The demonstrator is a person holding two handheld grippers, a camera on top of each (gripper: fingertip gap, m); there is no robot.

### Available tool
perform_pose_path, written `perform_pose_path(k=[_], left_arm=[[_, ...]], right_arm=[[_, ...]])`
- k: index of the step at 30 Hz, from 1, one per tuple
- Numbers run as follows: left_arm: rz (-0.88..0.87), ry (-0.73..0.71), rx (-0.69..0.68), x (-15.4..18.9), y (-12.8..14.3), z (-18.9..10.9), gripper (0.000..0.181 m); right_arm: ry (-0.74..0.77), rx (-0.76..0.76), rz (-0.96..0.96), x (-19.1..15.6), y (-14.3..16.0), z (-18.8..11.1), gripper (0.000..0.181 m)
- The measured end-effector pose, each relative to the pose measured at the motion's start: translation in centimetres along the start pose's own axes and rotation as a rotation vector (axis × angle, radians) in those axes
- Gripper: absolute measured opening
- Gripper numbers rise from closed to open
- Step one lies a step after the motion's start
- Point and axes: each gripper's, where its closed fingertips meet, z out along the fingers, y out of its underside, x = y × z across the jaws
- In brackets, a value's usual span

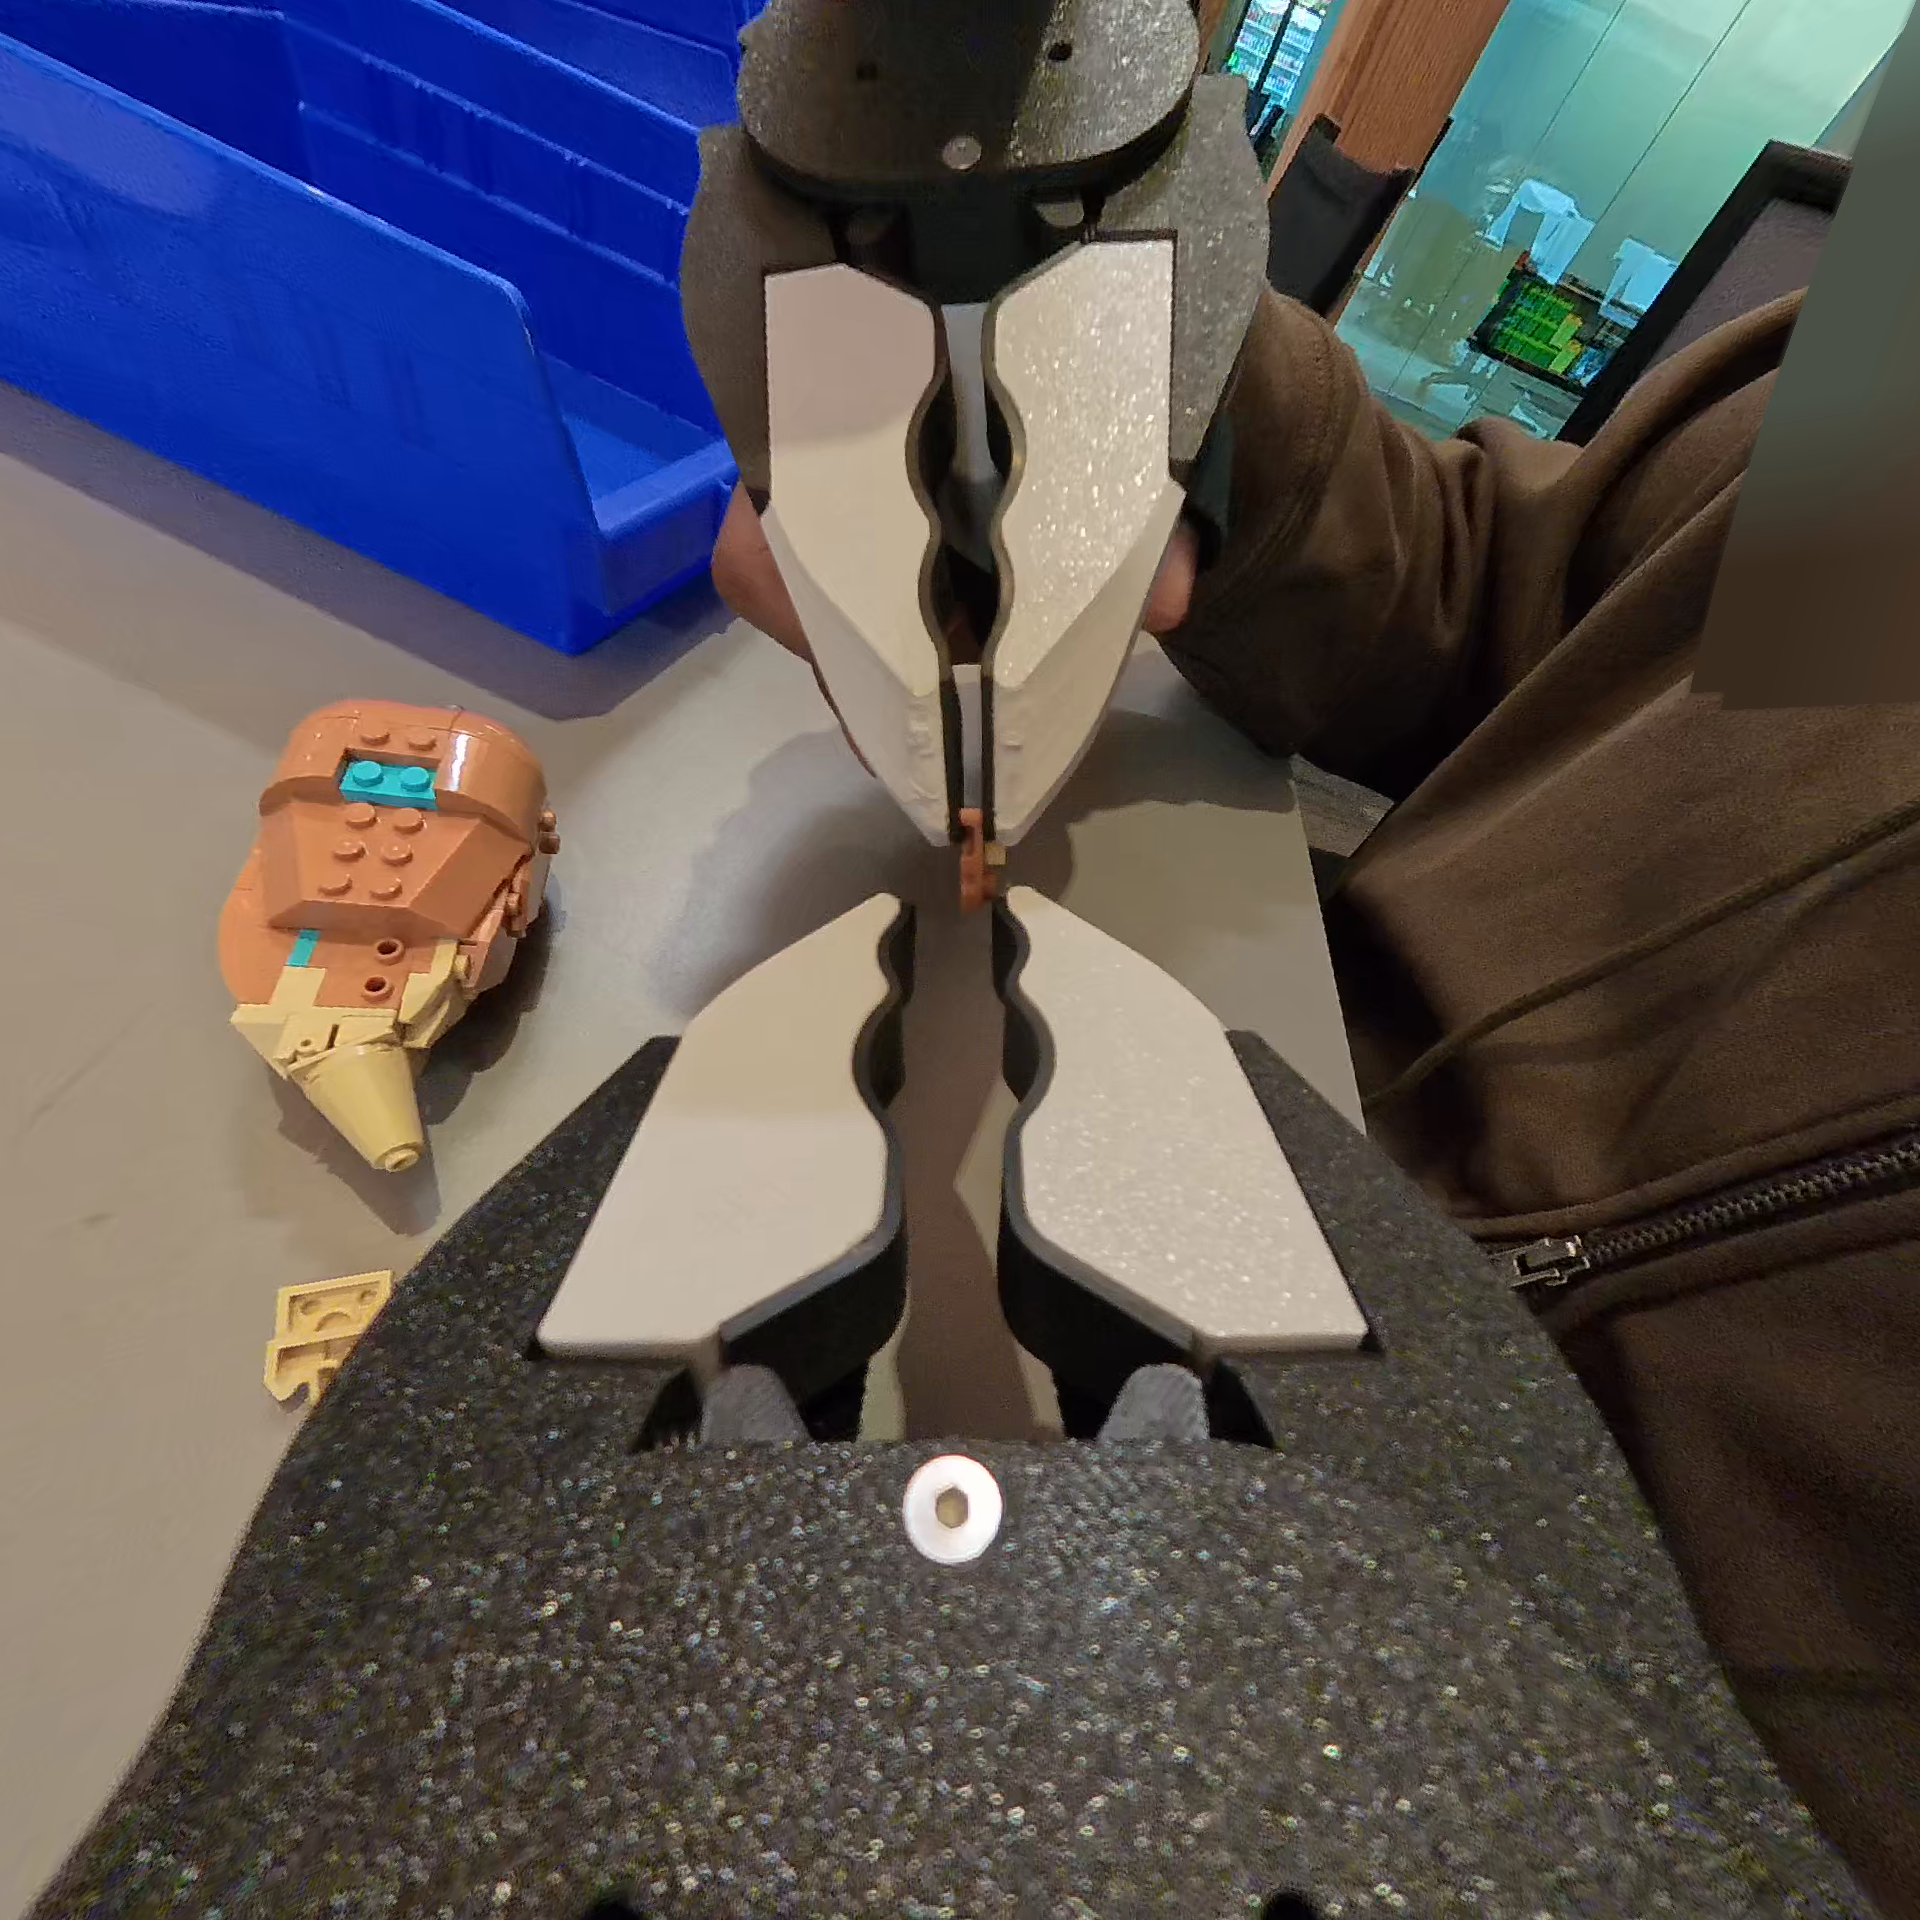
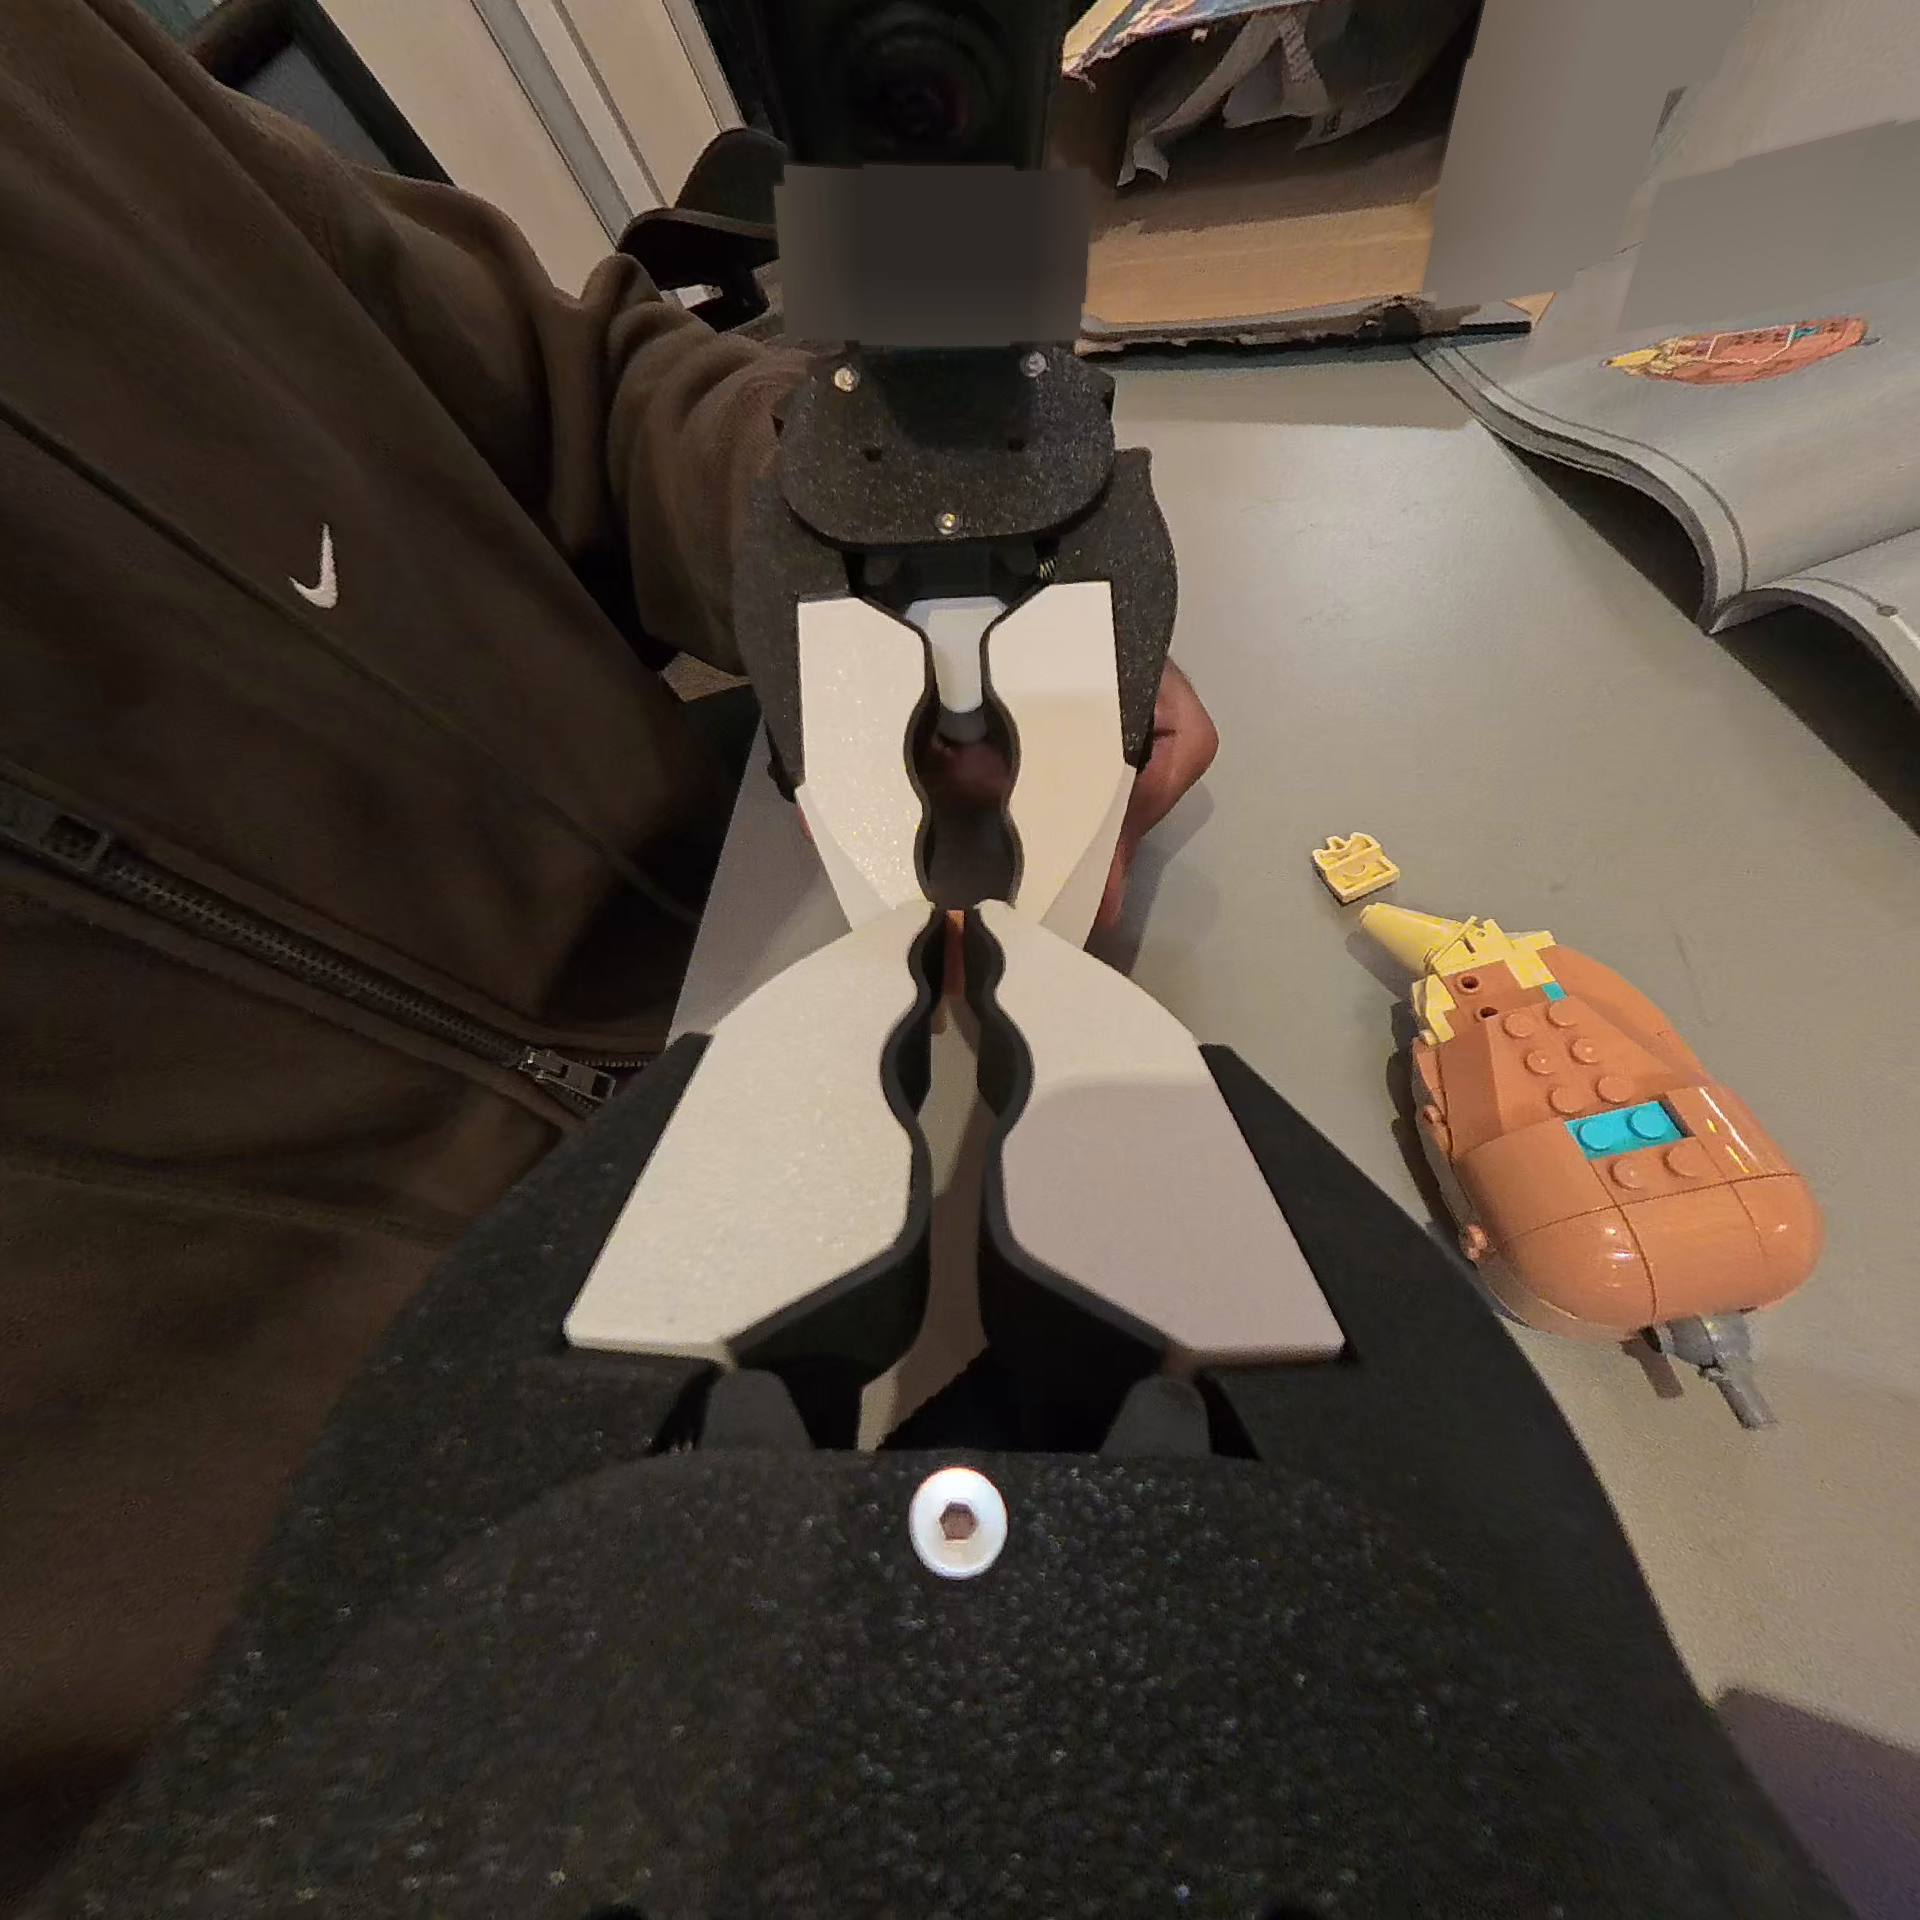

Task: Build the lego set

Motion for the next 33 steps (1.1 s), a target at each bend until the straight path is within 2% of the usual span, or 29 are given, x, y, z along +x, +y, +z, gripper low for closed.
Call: perform_pose_path(k=[13,18,22,26,33], left_arm=[[-0.007,0.028,0.020,0.4,-0.2,0.1,0.004],[-0.132,0.057,0.165,-0.1,-1.7,-0.7,0.004],[-0.245,0.092,0.271,-0.8,-2.4,-1.6,0.004],[-0.284,0.136,0.298,-0.6,-2.7,-1.7,0.004],[-0.305,0.154,0.328,-0.7,-3.0,-2.0,0.004]], right_arm=[[0.001,0.009,0.002,0.0,-0.1,0.2,0.003],[0.048,0.118,-0.026,0.5,-1.5,-0.9,0.012],[0.098,0.205,-0.127,0.0,-2.6,-1.8,0.013],[0.140,0.206,-0.195,0.0,-2.8,-1.6,0.014],[0.150,0.196,-0.190,0.3,-2.5,-1.2,0.013]])
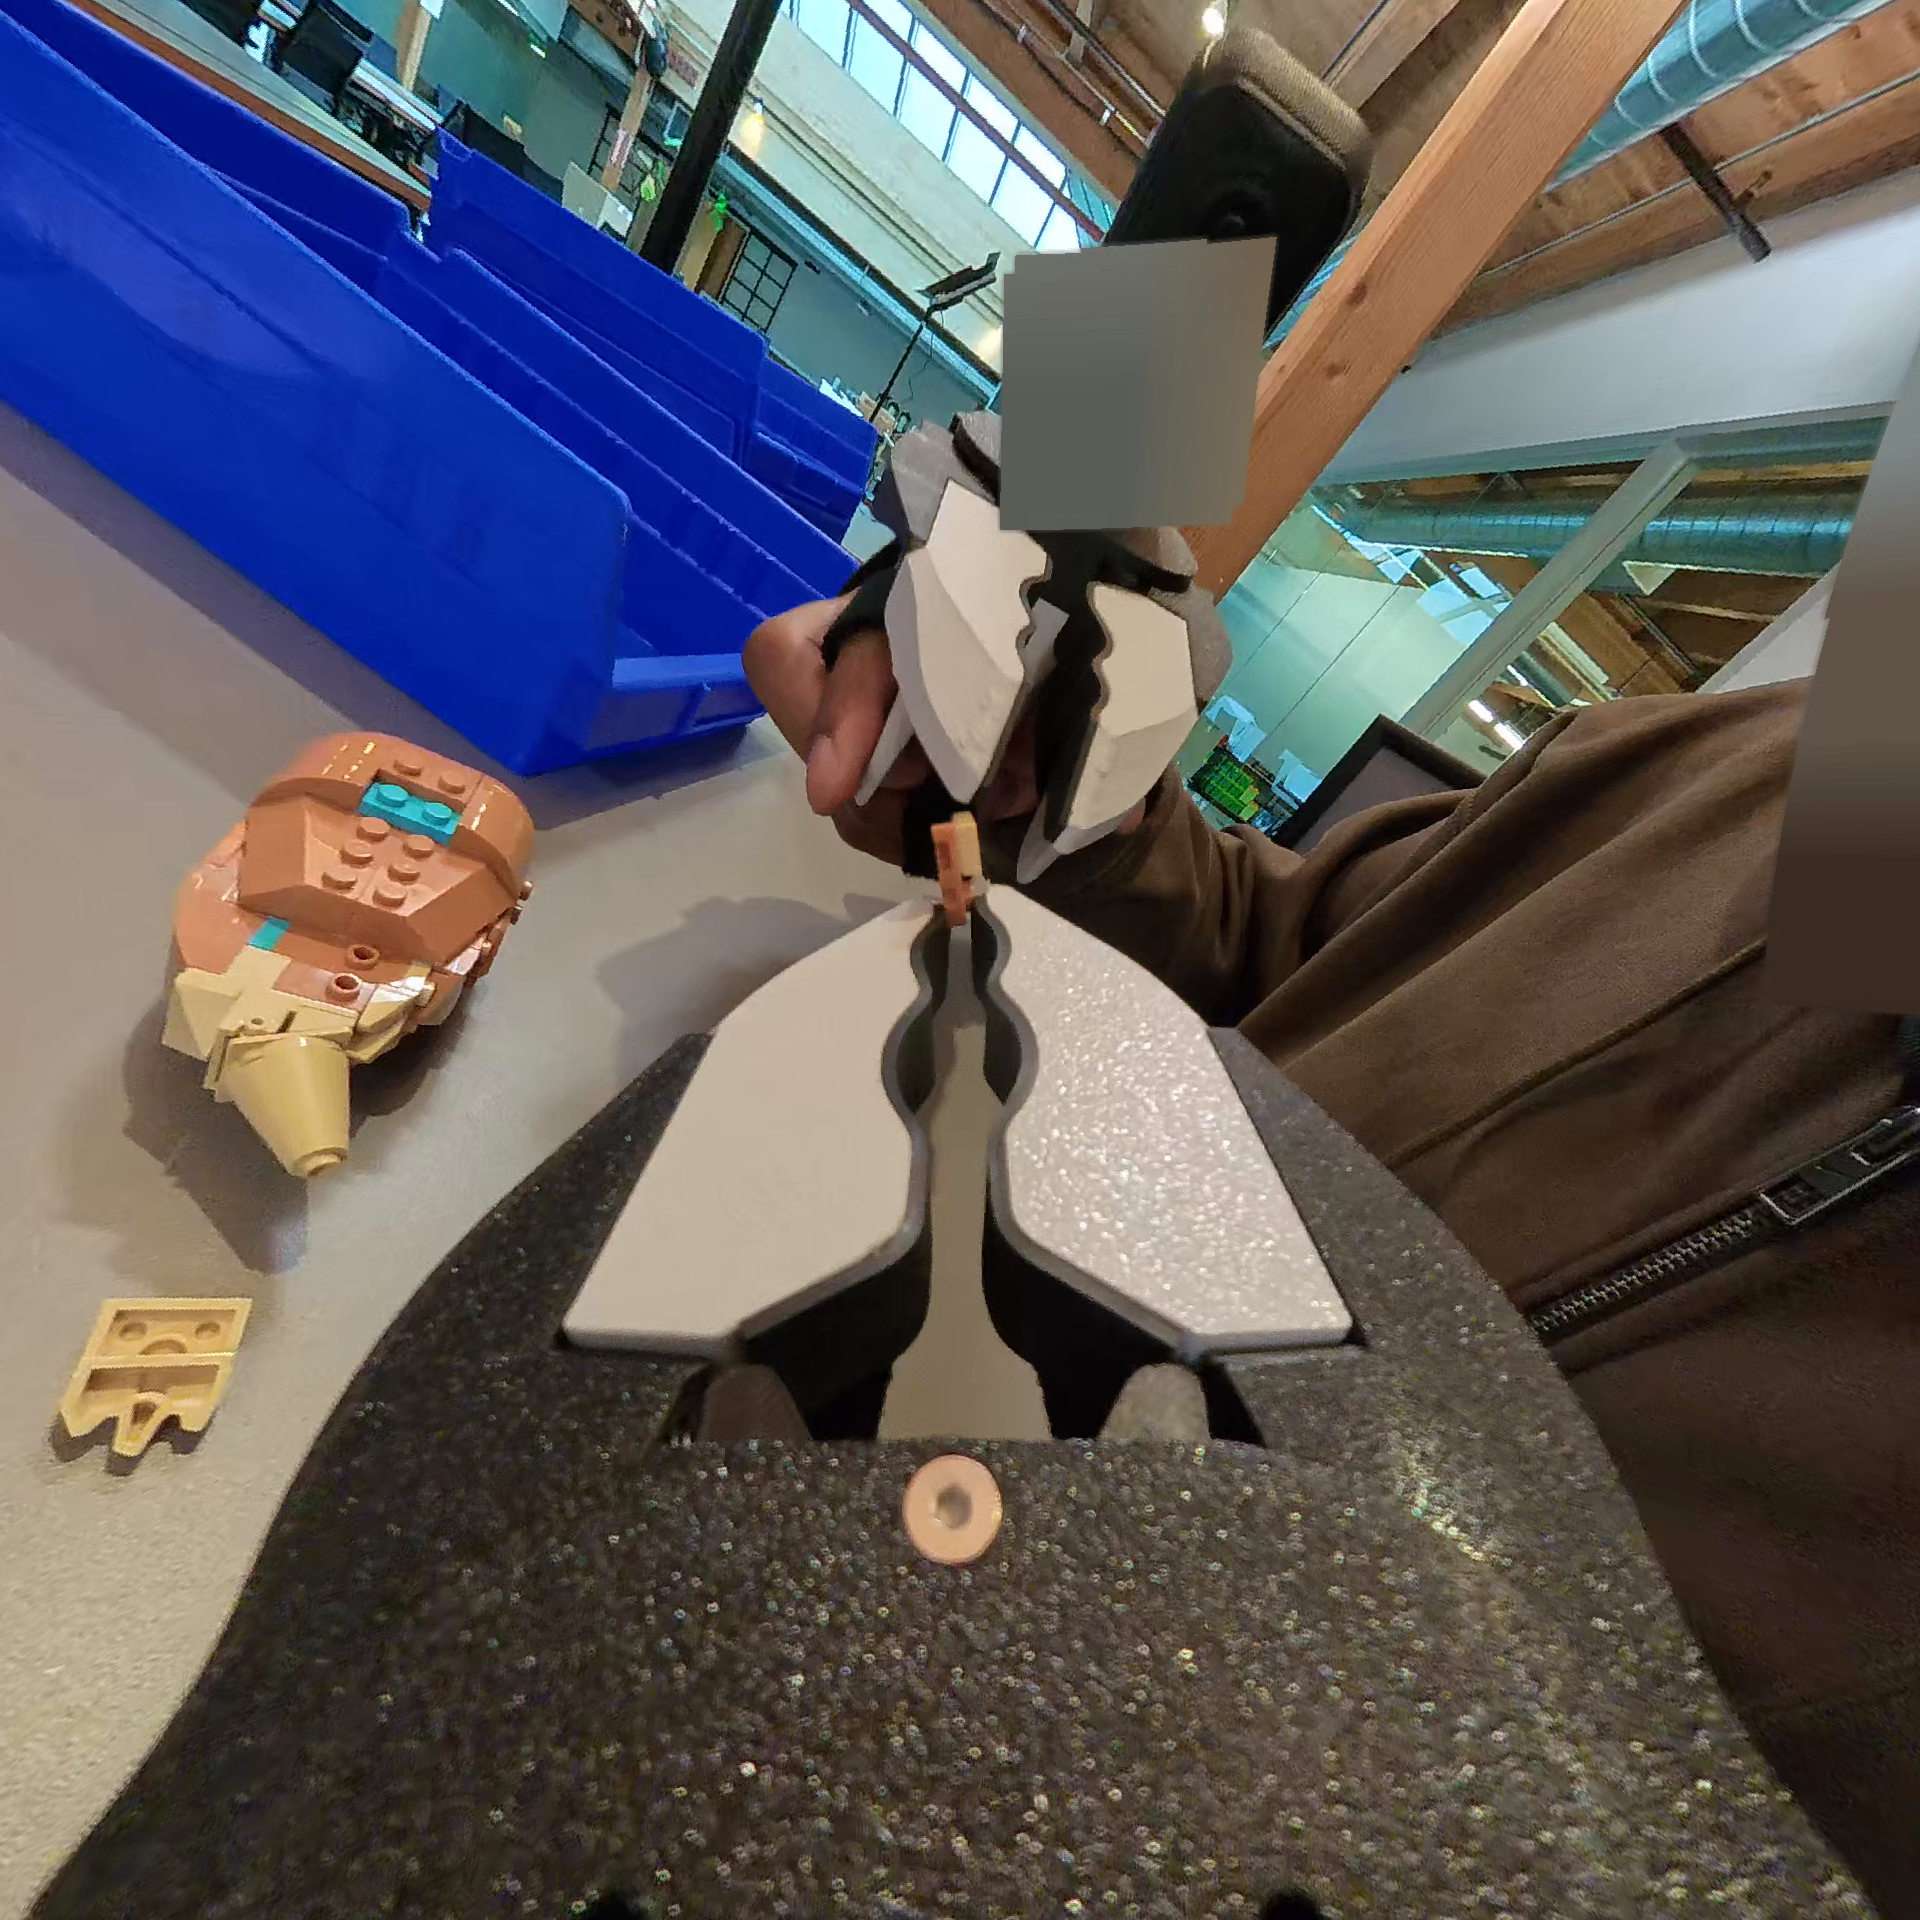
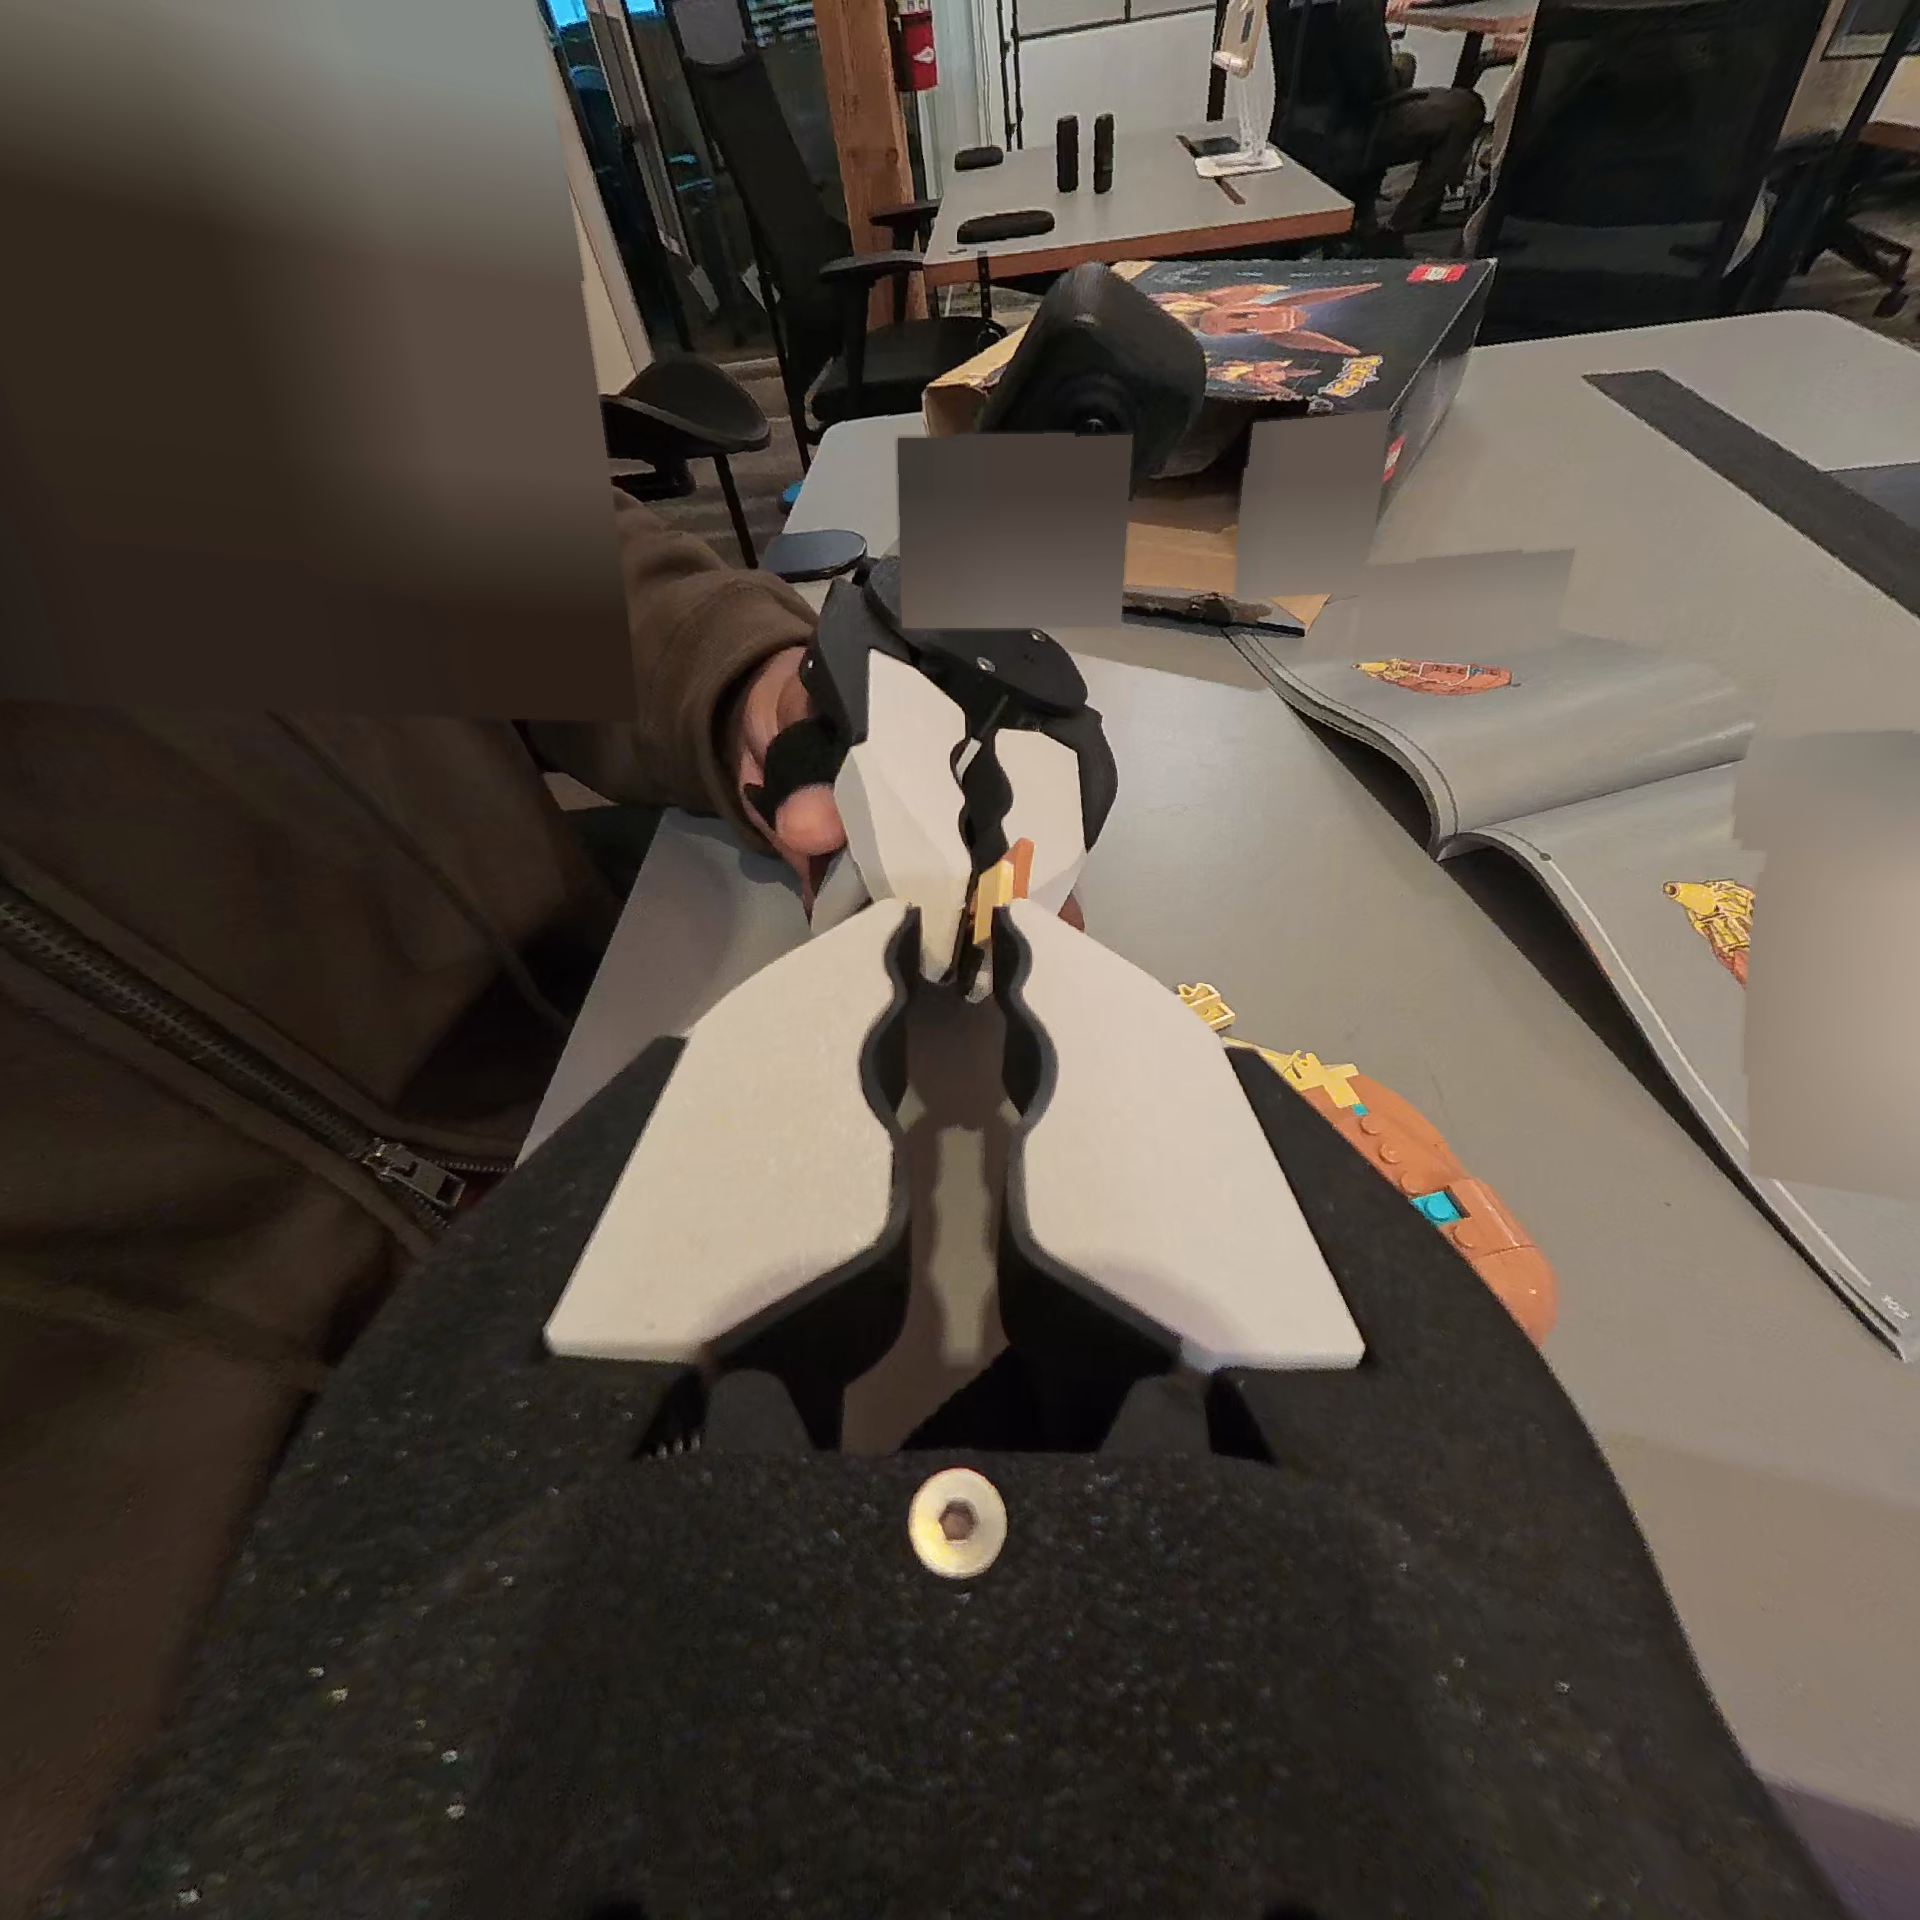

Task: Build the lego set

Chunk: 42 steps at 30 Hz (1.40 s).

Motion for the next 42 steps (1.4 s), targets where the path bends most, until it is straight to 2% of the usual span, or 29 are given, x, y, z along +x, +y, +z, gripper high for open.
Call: perform_pose_path(k=[42], left_arm=[[0.016,0.012,0.031,0.23,-0.27,-0.03,0.004]], right_arm=[[0.007,0.046,0.035,0.08,-0.22,0.21,0.010]])
